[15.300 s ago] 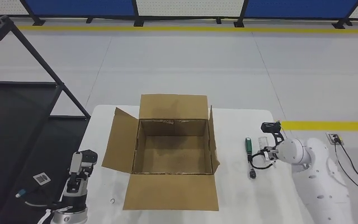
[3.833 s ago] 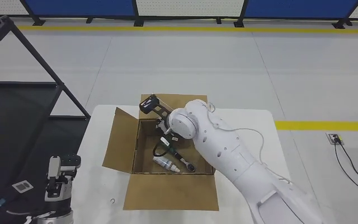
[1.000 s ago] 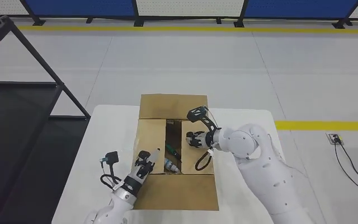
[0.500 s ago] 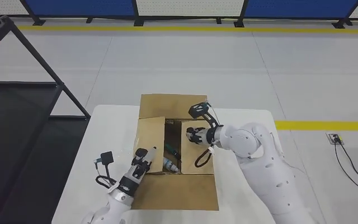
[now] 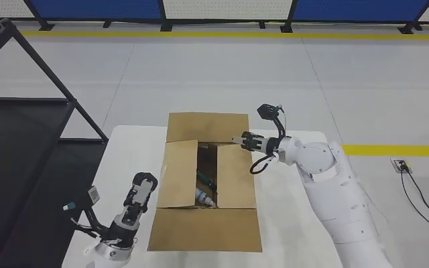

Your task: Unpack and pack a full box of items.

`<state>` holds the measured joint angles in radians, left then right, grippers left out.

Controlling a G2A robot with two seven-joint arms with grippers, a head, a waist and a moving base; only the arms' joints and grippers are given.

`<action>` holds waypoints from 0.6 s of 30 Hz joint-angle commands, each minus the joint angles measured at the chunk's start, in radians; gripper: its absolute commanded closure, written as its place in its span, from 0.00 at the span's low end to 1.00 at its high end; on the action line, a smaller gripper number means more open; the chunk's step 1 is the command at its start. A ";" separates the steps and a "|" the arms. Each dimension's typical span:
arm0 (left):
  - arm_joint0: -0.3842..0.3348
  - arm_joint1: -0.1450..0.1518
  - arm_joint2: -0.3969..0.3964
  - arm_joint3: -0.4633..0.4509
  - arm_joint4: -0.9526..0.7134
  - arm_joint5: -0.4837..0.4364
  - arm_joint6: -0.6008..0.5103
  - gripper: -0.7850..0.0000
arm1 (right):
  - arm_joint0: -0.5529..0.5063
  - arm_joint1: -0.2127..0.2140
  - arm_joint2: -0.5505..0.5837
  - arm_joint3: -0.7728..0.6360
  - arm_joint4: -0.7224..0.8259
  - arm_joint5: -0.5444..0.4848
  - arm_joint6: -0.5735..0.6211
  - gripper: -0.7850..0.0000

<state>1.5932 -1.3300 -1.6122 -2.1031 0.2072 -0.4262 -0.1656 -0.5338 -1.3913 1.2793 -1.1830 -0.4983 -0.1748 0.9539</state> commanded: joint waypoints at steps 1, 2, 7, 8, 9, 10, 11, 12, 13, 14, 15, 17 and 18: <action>0.039 0.003 -0.039 -0.004 0.003 -0.048 0.009 0.00 | 0.000 0.000 -0.001 -0.001 -0.001 0.000 0.001 0.00; 0.054 0.004 -0.060 -0.008 0.010 -0.058 0.013 0.00 | 0.000 0.000 -0.001 -0.001 -0.001 0.000 0.001 0.00; 0.058 0.005 -0.066 -0.010 0.013 -0.061 0.016 0.00 | 0.000 0.000 -0.001 -0.001 -0.001 0.000 0.001 0.00; 0.058 0.005 -0.066 -0.010 0.013 -0.061 0.016 0.00 | 0.000 0.000 -0.001 -0.001 -0.001 0.000 0.001 0.00; 0.058 0.005 -0.066 -0.010 0.013 -0.061 0.016 0.00 | 0.000 0.000 -0.001 -0.001 -0.001 0.000 0.001 0.00; 0.058 0.005 -0.066 -0.010 0.013 -0.061 0.016 0.00 | -0.004 0.000 -0.002 -0.001 0.000 0.001 -0.005 0.00; 0.058 0.005 -0.066 -0.010 0.013 -0.061 0.016 0.00 | -0.011 -0.001 -0.006 -0.003 0.001 0.005 -0.028 0.00; 0.058 0.005 -0.064 -0.011 0.012 -0.059 0.014 0.00 | -0.012 -0.002 -0.003 0.005 0.016 0.009 -0.054 0.00; 0.056 0.006 -0.054 -0.012 0.004 -0.054 -0.007 0.00 | -0.006 -0.003 0.005 0.023 0.041 0.011 -0.083 0.00; 0.052 0.007 -0.055 -0.012 0.002 -0.046 -0.022 0.00 | 0.003 -0.003 0.010 0.048 0.050 0.012 -0.106 0.00; 0.049 0.008 -0.059 -0.009 0.000 -0.041 -0.027 0.00 | 0.016 -0.003 0.014 0.076 0.047 0.021 -0.136 0.00; 0.052 0.012 -0.068 -0.001 -0.036 -0.039 -0.061 0.00 | 0.044 -0.005 0.018 0.138 0.079 0.003 -0.167 0.00; 0.055 0.013 -0.081 0.003 -0.056 -0.041 -0.075 0.00 | 0.062 -0.005 0.017 0.175 0.063 0.002 -0.190 0.00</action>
<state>1.6441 -1.3187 -1.6792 -2.1050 0.1777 -0.4649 -0.2225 -0.4920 -1.3965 1.2972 -1.0535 -0.4264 -0.1673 0.7855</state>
